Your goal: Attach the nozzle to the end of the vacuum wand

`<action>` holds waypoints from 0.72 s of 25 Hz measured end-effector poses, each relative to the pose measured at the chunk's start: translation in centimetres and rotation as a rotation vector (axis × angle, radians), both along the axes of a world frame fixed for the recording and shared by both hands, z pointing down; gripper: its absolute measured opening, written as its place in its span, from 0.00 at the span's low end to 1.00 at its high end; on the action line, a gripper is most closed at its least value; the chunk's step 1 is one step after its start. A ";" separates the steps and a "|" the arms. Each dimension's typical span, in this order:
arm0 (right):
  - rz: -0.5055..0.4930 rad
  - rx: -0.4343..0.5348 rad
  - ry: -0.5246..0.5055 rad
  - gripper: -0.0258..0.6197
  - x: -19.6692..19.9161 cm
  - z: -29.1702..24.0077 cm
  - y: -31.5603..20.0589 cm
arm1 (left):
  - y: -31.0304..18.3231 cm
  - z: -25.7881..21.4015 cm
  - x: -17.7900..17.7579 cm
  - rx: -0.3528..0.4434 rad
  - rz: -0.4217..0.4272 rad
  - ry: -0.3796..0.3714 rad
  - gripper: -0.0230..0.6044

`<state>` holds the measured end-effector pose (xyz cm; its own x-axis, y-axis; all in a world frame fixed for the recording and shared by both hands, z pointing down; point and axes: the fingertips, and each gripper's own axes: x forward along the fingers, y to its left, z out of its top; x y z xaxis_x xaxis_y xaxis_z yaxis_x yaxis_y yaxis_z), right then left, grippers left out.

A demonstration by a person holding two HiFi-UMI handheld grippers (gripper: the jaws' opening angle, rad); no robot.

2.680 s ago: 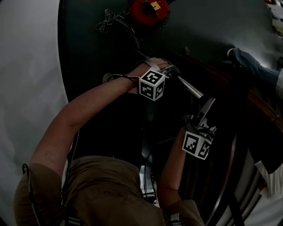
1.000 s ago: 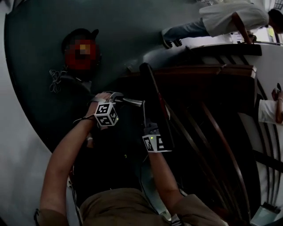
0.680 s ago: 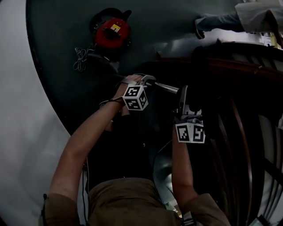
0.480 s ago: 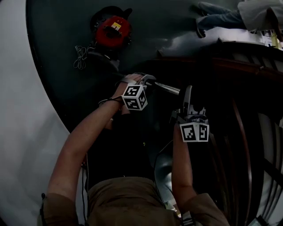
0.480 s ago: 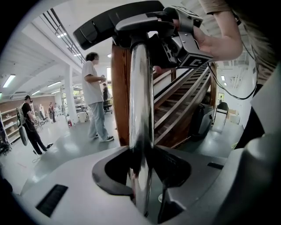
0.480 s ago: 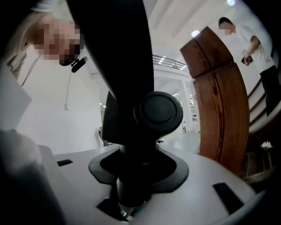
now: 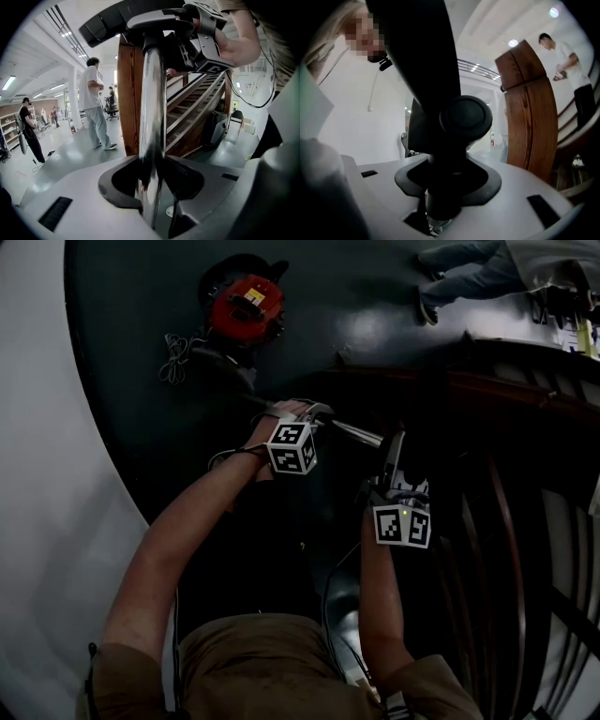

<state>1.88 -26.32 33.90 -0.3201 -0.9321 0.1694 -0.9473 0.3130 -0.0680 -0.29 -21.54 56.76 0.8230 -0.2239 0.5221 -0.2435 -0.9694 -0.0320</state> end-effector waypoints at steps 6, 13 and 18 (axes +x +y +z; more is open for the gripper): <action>0.002 0.012 0.007 0.29 0.4 -0.1 0.6 | -0.4 -0.3 0.1 -0.005 -0.019 -0.002 0.27; 0.023 -0.062 -0.108 0.29 2.7 1.9 0.3 | 0.1 0.9 1.0 0.002 0.002 -0.037 0.27; -0.113 -0.016 -0.096 0.29 0.8 1.1 -0.3 | -1.5 0.7 0.4 -0.004 -0.071 -0.023 0.27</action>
<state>2.71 -26.57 35.00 -0.4387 -0.8865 0.1471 -0.8948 0.4159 -0.1624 0.11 -23.01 57.48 0.7928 -0.2791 0.5418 -0.3106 -0.9499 -0.0350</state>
